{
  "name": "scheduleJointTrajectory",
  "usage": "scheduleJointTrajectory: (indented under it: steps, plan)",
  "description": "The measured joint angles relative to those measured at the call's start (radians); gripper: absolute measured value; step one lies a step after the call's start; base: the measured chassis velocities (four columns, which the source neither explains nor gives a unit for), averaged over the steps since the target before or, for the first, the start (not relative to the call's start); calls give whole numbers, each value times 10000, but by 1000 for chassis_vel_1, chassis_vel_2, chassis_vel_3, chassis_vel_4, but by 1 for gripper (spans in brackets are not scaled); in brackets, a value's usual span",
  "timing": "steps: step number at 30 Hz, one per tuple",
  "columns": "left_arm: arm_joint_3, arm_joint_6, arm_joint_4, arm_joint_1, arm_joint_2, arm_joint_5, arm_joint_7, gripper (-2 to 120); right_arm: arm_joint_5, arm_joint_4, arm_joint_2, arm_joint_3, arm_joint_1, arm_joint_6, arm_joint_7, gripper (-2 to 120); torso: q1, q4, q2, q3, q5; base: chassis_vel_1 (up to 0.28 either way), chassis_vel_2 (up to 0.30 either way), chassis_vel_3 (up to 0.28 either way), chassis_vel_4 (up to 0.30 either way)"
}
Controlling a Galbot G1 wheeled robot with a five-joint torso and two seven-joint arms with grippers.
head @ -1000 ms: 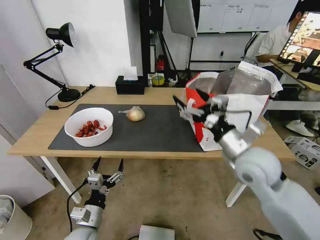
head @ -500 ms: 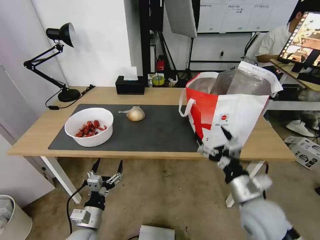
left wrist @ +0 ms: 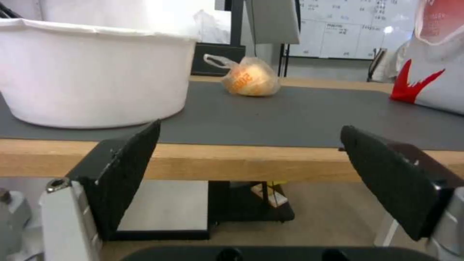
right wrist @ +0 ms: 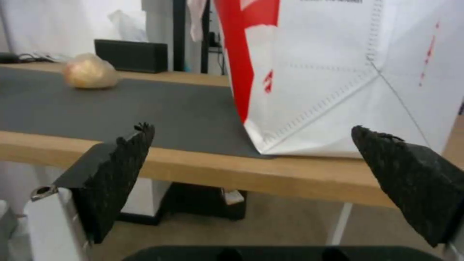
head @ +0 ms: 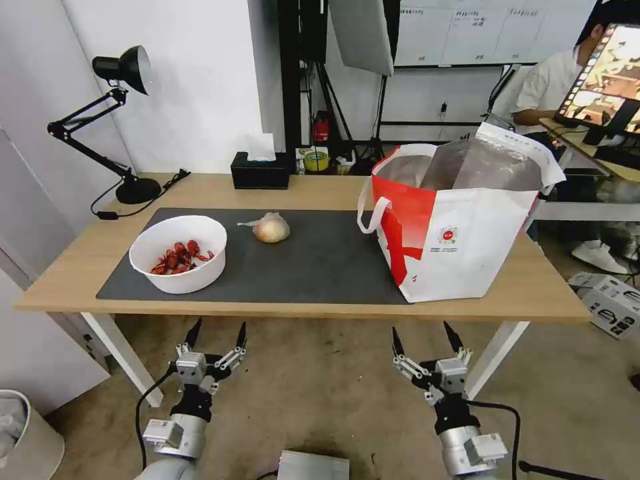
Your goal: Pick up the trash from the table and place it into the takeout bag.
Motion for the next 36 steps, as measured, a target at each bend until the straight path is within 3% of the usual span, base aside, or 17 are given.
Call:
scheduleJointTrajectory:
  steps: [13, 21, 25, 30, 32, 36]
  plan:
    - [-12, -2, -4, 39, -78, 64, 3, 100, 741, -122, -190, -224, 389, -8, -155, 100, 0, -1, 0, 0, 0, 0, 0, 0, 0]
    - [27, -2, -37, 65, -197, 226, 4, 100, 2451, 250, -725, -812, 1888, -1045, -1202, 100, 0, 1, 0, 1, 2, 0, 0, 0, 0]
    - [55, -2, -36, 69, -268, 297, 5, 100, 4061, 177, -1208, -1336, 3355, -2338, -1632, 99, 0, 1, -1, 2, 1, 0, 0, 0, 0]
    - [53, -2, -36, 70, -295, 331, 4, 100, 5298, -237, -1495, -1977, 4708, -3296, -1718, 99, 0, -2, 0, 2, 1, 0, 0, 0, 0]
    - [33, 1, -36, 84, -320, 352, 4, 100, 6400, -1025, -1595, -2920, 6714, -3994, -1504, 99, 1, 0, 0, 2, 1, 0, 0, 0, 0]
    - [-4, 3, -43, 124, -371, 368, 1, 100, 7044, -2277, -1383, -4048, 8707, -4267, -1170, 98, 3, 2, -1, 3, 0, 0, 0, 0, 0]
